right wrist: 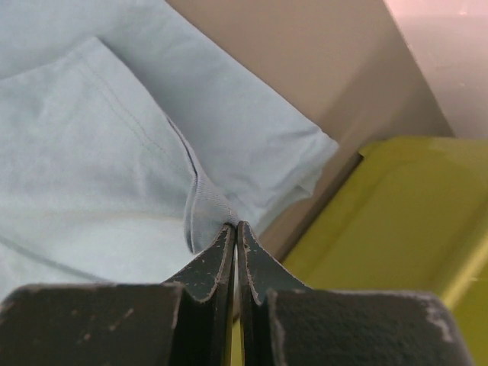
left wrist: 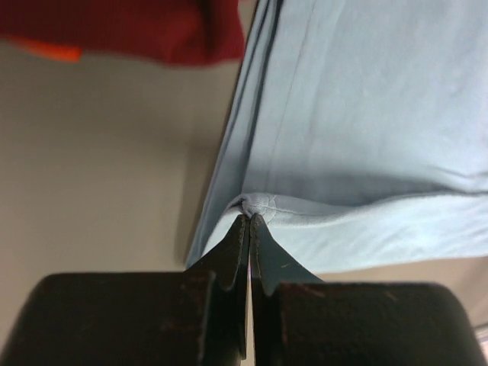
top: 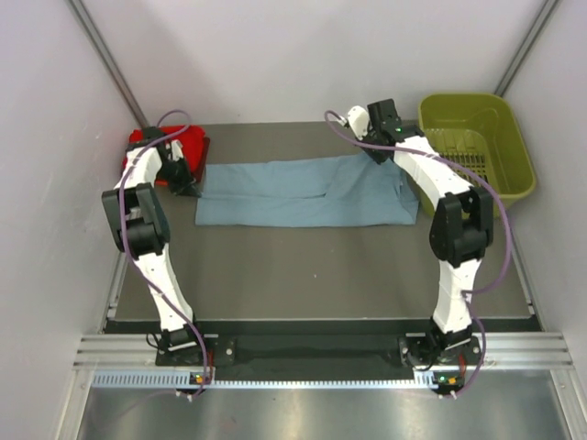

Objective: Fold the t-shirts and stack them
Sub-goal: Fold the tshirt

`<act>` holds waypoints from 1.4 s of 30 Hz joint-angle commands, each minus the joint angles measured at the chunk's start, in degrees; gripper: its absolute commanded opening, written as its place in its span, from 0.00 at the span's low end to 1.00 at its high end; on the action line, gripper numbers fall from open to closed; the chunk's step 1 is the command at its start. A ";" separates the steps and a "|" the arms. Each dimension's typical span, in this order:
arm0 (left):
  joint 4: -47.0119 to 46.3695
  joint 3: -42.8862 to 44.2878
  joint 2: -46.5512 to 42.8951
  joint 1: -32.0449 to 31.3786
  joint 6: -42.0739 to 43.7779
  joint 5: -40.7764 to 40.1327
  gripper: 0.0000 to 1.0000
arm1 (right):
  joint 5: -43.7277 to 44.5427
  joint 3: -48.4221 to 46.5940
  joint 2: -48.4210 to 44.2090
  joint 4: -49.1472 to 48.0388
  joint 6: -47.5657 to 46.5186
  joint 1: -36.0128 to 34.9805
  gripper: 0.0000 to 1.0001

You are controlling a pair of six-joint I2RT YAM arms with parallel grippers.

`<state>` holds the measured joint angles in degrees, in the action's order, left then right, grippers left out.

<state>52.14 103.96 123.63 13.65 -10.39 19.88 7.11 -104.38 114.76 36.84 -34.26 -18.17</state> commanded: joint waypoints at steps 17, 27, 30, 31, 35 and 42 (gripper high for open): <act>-3.01 2.65 -1.64 -1.52 -0.94 -2.83 0.00 | 5.19 -4.78 4.86 -5.02 1.92 1.83 0.00; -3.62 3.17 -1.73 -1.52 -1.12 -3.71 0.00 | 5.63 -5.66 4.68 -6.08 2.27 2.53 0.00; -3.97 4.05 -1.73 -1.52 -1.12 -4.14 0.00 | 5.98 -6.71 5.12 -6.52 2.53 2.71 0.00; -4.06 4.14 -1.82 -1.52 -1.12 -4.32 0.00 | 5.98 -6.89 5.04 -6.60 2.62 2.71 0.00; -4.24 4.41 -1.73 -1.52 -1.47 -5.55 0.00 | 6.33 -7.77 5.82 -6.87 2.53 2.71 0.00; -4.59 4.41 -0.24 -1.70 -1.91 -6.96 0.00 | 6.77 -8.83 8.90 -6.69 2.62 2.53 0.00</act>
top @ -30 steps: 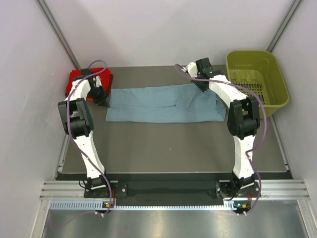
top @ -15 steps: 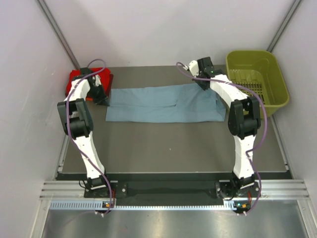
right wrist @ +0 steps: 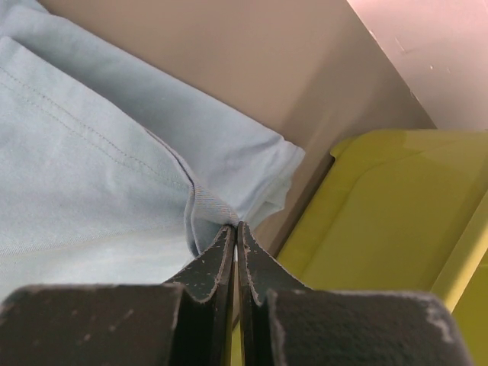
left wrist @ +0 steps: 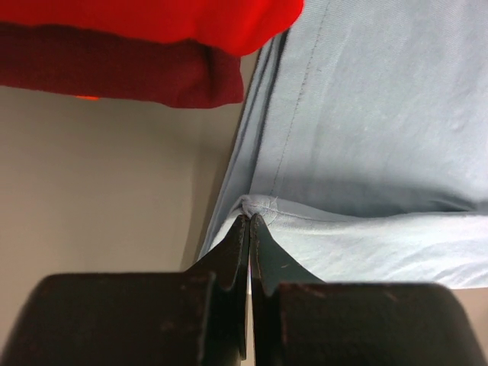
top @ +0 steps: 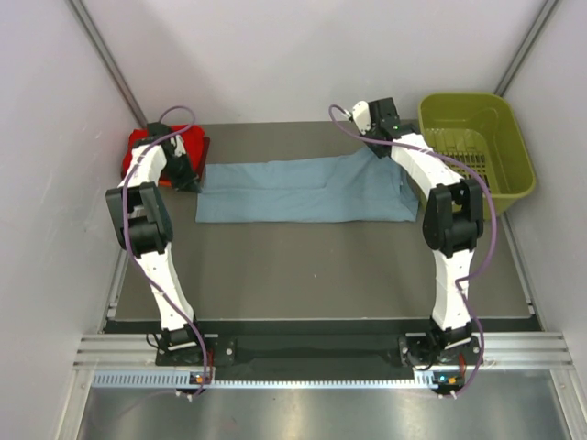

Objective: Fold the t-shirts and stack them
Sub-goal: Fold the tshirt

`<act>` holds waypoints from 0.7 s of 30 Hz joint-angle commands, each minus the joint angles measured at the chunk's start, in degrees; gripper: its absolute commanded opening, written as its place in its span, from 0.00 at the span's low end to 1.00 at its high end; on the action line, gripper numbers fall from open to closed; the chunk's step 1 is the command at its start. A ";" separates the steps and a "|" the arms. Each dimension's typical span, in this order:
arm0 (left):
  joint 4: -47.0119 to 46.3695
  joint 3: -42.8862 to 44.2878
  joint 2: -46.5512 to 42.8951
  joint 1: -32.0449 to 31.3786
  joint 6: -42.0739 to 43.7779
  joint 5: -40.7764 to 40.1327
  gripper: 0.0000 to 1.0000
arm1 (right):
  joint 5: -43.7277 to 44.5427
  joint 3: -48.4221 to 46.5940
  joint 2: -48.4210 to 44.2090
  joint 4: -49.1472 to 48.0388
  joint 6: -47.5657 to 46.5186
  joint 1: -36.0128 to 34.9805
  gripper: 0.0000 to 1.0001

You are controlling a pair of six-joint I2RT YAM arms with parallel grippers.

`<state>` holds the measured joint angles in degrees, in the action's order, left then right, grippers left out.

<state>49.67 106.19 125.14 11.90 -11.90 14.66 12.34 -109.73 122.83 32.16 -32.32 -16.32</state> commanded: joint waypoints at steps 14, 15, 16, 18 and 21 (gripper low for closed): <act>-0.63 -2.47 -8.33 0.14 0.12 -0.07 0.78 | 3.85 3.03 -9.70 -0.53 8.04 -0.21 0.75; -0.37 -4.05 -8.25 0.23 0.12 0.20 0.78 | 2.35 3.29 -11.62 2.09 11.89 -0.12 0.83; -0.28 -4.76 -8.16 0.31 0.12 0.29 0.77 | -2.45 3.73 -12.34 3.77 13.40 -0.03 0.90; -0.28 -6.25 -7.20 0.31 -0.05 -0.15 0.76 | -7.65 4.09 -13.22 9.72 18.65 -0.03 0.95; -0.36 -7.40 -6.49 0.23 -0.93 -0.42 0.74 | -20.21 3.64 -11.38 16.51 28.31 1.55 0.97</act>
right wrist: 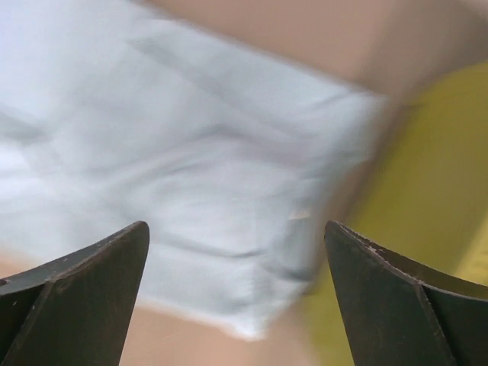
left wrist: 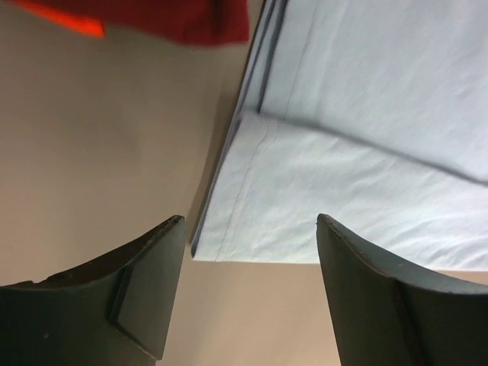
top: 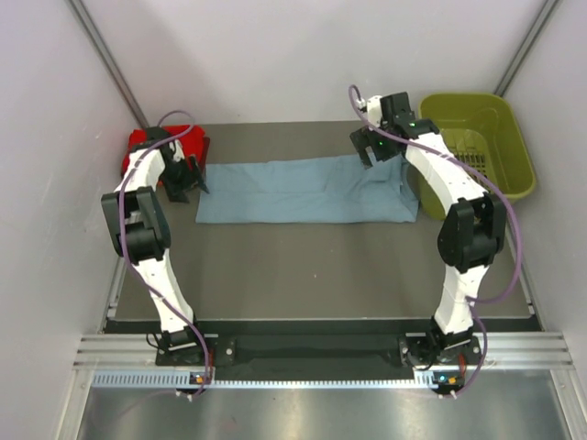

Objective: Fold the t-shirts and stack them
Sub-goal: Fold the tshirt

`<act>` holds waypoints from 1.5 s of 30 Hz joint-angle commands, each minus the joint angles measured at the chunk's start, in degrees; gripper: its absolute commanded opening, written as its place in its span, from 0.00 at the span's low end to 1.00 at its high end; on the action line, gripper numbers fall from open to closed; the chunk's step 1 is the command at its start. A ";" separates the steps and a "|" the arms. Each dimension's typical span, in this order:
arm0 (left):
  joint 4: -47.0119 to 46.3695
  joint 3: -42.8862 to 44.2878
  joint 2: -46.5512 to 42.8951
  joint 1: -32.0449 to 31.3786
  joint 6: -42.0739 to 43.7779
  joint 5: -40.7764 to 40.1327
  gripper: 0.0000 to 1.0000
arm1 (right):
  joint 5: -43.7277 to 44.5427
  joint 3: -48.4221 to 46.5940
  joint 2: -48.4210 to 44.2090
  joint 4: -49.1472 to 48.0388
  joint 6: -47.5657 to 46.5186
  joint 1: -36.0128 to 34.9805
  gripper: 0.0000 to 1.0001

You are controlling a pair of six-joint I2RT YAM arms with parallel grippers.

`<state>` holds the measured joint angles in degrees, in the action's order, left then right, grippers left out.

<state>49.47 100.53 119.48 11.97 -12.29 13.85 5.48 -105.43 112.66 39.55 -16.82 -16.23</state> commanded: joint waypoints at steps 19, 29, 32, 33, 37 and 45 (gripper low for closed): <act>0.36 -9.47 -0.83 -0.19 0.60 -5.76 0.36 | -27.01 2.25 11.96 6.33 16.47 5.33 0.97; -0.08 -14.39 -2.50 -2.91 1.75 -4.79 0.00 | -23.58 0.66 16.88 5.71 17.79 5.59 0.98; -0.43 -15.19 -2.67 -3.27 2.01 -4.27 0.00 | -23.05 -0.48 17.85 5.63 17.61 5.77 0.98; -0.60 -15.19 -2.59 -3.44 2.19 -4.01 0.00 | -22.88 -0.74 18.03 5.63 17.52 5.68 0.98; -0.43 -16.50 -3.20 -3.79 2.63 -3.91 0.00 | -22.79 -1.71 19.17 5.80 17.26 5.86 0.98; 1.41 -24.23 -10.31 -3.88 2.89 -1.99 0.00 | -23.75 -7.15 22.42 7.65 14.89 6.21 0.98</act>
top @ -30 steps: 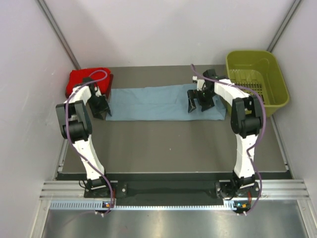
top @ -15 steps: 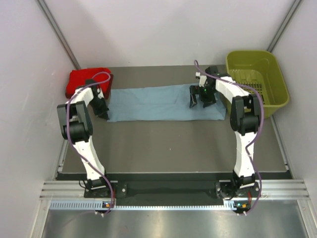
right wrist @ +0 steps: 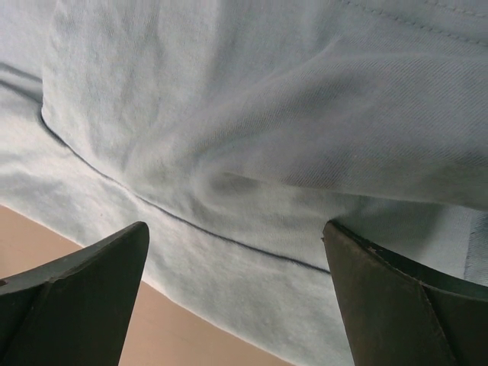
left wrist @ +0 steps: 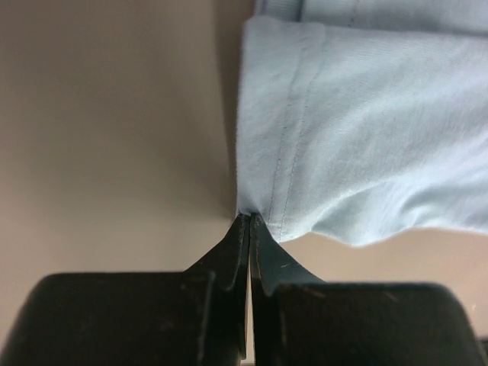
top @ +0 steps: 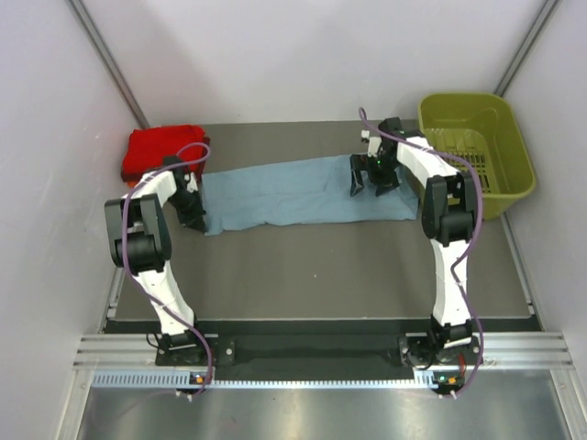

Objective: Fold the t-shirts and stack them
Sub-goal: Fold the tshirt

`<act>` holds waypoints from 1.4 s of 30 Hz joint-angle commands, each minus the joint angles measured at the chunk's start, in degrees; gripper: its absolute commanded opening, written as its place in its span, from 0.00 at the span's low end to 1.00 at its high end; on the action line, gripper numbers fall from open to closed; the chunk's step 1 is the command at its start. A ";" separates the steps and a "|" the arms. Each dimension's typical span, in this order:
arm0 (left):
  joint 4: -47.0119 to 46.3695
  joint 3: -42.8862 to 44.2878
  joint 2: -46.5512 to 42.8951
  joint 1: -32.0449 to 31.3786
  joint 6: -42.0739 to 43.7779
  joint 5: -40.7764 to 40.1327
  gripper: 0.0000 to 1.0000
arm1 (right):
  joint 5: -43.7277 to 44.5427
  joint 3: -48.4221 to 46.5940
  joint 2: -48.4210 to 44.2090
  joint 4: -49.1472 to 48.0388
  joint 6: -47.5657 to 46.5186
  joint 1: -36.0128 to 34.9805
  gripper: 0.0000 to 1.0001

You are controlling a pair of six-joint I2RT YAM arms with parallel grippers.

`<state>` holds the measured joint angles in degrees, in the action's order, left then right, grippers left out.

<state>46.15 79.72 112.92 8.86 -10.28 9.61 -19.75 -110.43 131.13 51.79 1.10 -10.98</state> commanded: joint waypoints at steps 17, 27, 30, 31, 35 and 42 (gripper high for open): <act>8.96 -18.28 -23.97 -2.97 1.50 6.65 0.00 | 1.03 -16.74 10.63 -7.76 -1.46 0.88 1.00; 10.28 -28.21 -31.44 -6.56 0.62 10.87 0.00 | 1.29 -26.31 15.82 -11.27 2.32 2.02 1.00; 9.92 -28.75 -32.33 -8.68 0.26 11.31 0.00 | 1.03 -29.04 17.31 -13.90 3.90 2.02 1.00; 9.92 -28.66 -32.15 -10.43 0.35 11.66 0.00 | 0.94 -29.66 17.58 -14.43 4.25 2.02 1.00; 9.92 -28.66 -31.80 -12.72 0.61 12.19 0.00 | 0.24 -32.30 18.63 -16.63 5.75 1.67 1.00; 9.66 -29.01 -33.03 -15.02 -0.09 11.05 0.00 | 1.28 -30.65 15.31 -16.37 5.05 0.00 1.00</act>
<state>54.37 50.87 82.24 -5.96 -9.96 20.29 -19.46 -140.75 149.88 37.74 6.26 -10.20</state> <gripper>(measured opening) 0.011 0.996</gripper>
